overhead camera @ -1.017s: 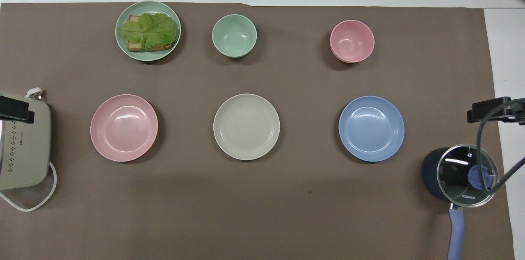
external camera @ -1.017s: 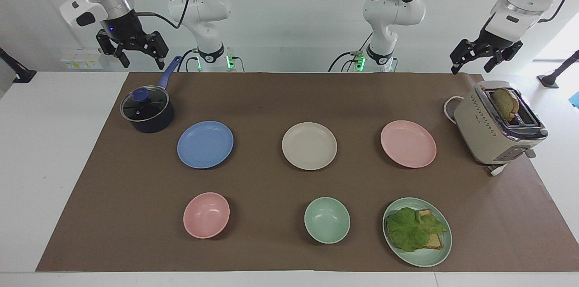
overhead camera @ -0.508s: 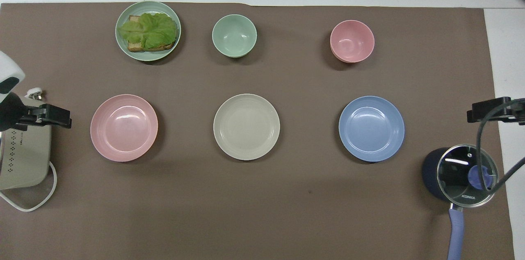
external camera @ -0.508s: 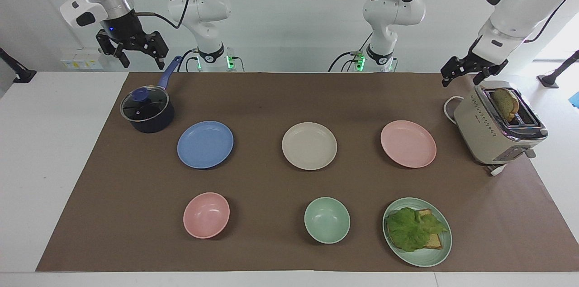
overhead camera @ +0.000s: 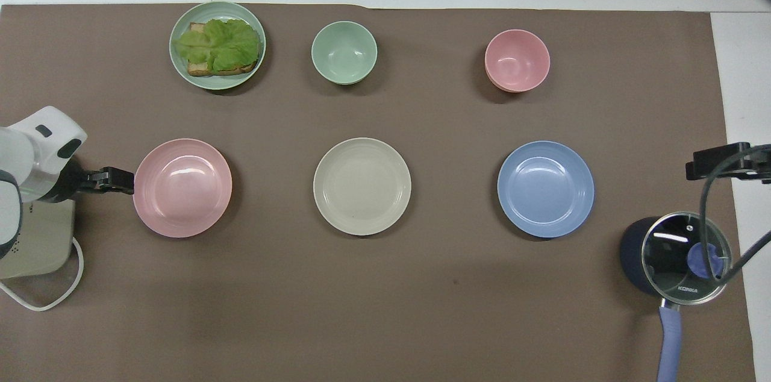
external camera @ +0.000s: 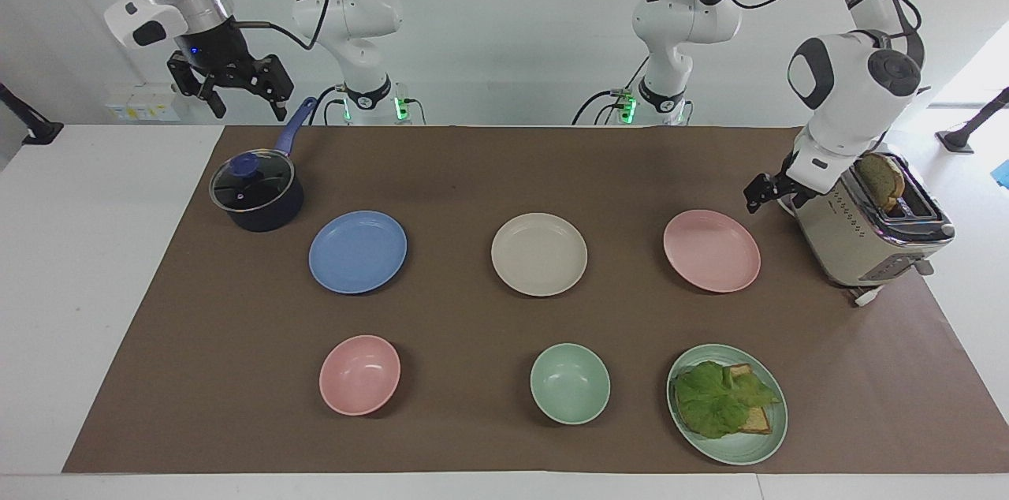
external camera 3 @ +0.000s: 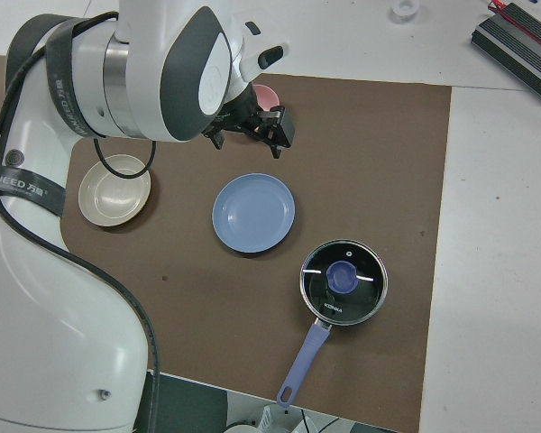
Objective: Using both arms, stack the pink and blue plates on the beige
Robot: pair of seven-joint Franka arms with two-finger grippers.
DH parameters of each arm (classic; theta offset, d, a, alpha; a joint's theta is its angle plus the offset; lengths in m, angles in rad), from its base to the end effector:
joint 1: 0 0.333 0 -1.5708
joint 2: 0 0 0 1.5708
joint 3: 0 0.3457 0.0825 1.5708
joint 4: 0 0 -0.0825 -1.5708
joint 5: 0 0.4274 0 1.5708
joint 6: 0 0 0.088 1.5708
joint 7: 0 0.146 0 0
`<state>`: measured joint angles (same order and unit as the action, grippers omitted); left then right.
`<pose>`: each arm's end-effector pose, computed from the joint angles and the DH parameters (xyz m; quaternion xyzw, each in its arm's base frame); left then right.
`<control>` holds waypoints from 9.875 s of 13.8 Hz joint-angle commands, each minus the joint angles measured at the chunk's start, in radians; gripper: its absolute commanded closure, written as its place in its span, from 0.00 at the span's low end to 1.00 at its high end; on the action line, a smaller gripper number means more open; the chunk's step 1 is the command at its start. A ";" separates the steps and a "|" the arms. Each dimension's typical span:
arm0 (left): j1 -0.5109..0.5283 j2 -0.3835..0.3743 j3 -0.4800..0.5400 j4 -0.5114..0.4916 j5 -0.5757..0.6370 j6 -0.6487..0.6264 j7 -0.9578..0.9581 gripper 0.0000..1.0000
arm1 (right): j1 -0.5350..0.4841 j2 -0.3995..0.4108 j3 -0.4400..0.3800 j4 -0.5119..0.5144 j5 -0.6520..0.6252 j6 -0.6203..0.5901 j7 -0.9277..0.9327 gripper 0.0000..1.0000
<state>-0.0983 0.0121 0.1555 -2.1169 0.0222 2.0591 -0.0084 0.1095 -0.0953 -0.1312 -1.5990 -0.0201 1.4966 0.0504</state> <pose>0.5695 0.0345 0.3696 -0.9990 -0.0273 0.0351 0.0097 0.5571 -0.0188 0.6488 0.9993 -0.0364 -0.0039 0.0039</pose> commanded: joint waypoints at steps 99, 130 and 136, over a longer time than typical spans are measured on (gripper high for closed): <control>-0.009 -0.061 -0.030 0.466 -0.028 -0.525 -0.002 0.00 | -0.013 -0.010 0.010 -0.087 0.019 0.118 -0.090 0.00; 0.005 -0.055 -0.028 0.476 -0.031 -0.527 -0.005 0.00 | -0.060 0.318 0.010 -0.539 0.129 0.835 -0.373 1.00; 0.005 -0.055 -0.028 0.476 -0.031 -0.527 -0.005 0.00 | -0.063 0.338 0.010 -0.449 0.129 0.751 -0.374 1.00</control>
<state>-0.1000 -0.0198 0.1323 -1.6211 -0.0266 1.5326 -0.0168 0.0593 0.2332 -0.1280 -2.0945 0.0923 2.2868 -0.2917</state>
